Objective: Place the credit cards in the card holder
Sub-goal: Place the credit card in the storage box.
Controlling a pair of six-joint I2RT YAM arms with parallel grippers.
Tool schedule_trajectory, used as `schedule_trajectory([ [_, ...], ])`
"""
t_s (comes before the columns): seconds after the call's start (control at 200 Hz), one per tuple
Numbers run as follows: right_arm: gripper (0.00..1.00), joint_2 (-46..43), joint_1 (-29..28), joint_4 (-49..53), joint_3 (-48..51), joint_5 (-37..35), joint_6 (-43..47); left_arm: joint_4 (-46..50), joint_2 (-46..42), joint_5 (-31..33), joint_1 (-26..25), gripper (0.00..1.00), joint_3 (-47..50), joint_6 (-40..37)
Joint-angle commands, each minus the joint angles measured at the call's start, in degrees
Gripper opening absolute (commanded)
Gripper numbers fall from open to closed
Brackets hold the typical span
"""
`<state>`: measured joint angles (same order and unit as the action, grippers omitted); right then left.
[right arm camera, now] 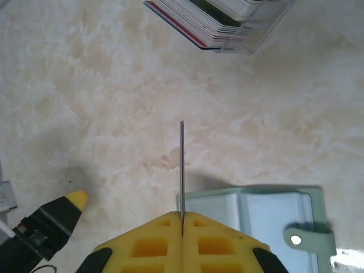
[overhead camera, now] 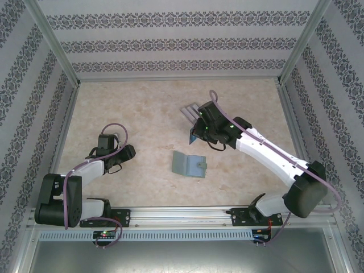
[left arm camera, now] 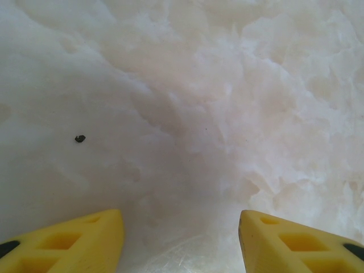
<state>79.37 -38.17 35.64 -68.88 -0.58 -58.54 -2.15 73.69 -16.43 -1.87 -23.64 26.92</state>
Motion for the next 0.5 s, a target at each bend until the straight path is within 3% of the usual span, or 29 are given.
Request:
schedule_trajectory([
  [0.0,0.0,-2.33,2.79,-1.39,2.94,3.43,-5.84,-1.38,2.29,-1.5,-0.59,0.58,-0.35,-1.78],
  [0.335,0.0,-7.57,7.03,-6.8,10.11,14.73,-15.2,-1.16,3.84,-2.16,-0.59,0.58,-1.26,-1.96],
  [0.495,0.0,-9.78,8.36,-10.47,14.67,25.5,-20.51,-2.01,2.67,-1.98,-0.59,0.58,-0.25,-1.78],
])
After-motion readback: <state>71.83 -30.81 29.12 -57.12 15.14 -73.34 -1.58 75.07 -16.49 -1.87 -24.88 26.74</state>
